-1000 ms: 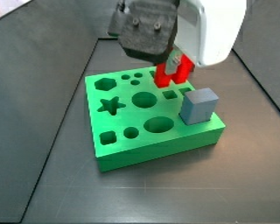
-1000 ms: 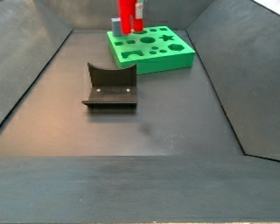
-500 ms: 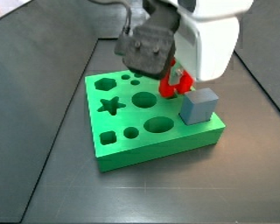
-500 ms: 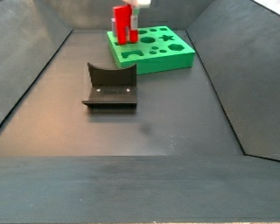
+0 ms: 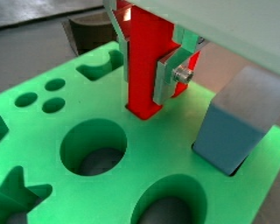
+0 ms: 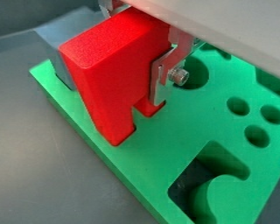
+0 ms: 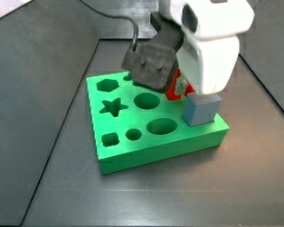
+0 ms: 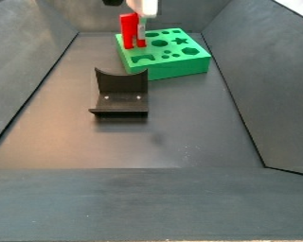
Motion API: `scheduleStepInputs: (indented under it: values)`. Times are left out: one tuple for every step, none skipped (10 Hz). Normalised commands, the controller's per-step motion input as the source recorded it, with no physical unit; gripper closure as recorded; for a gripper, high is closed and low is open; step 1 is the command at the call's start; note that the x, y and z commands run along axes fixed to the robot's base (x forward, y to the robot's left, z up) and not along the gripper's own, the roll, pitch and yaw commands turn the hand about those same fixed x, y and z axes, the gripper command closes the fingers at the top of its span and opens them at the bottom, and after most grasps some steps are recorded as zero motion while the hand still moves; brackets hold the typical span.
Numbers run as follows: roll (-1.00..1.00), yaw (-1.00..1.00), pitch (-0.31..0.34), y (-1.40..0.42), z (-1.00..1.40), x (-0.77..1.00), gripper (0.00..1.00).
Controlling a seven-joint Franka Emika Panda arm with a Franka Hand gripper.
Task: Pick up the double-square object. Move up. Place the double-square object on the fixture. Regrasp the double-square object. Move to above the board. Insert the double-square object.
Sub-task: Insert the double-square object.
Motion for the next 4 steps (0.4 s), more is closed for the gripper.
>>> scheduleStepInputs:
  values:
    - [0.08, -0.09, -0.086, 0.00, -0.85, 0.00, 1.00]
    - [0.04, -0.01, -0.074, 0.00, -0.40, 0.00, 1.00]
    - [0.00, 0.00, -0.010, 0.00, 0.00, 0.00, 1.00]
    - [0.00, 0.00, 0.000, 0.00, 0.00, 0.00, 1.00]
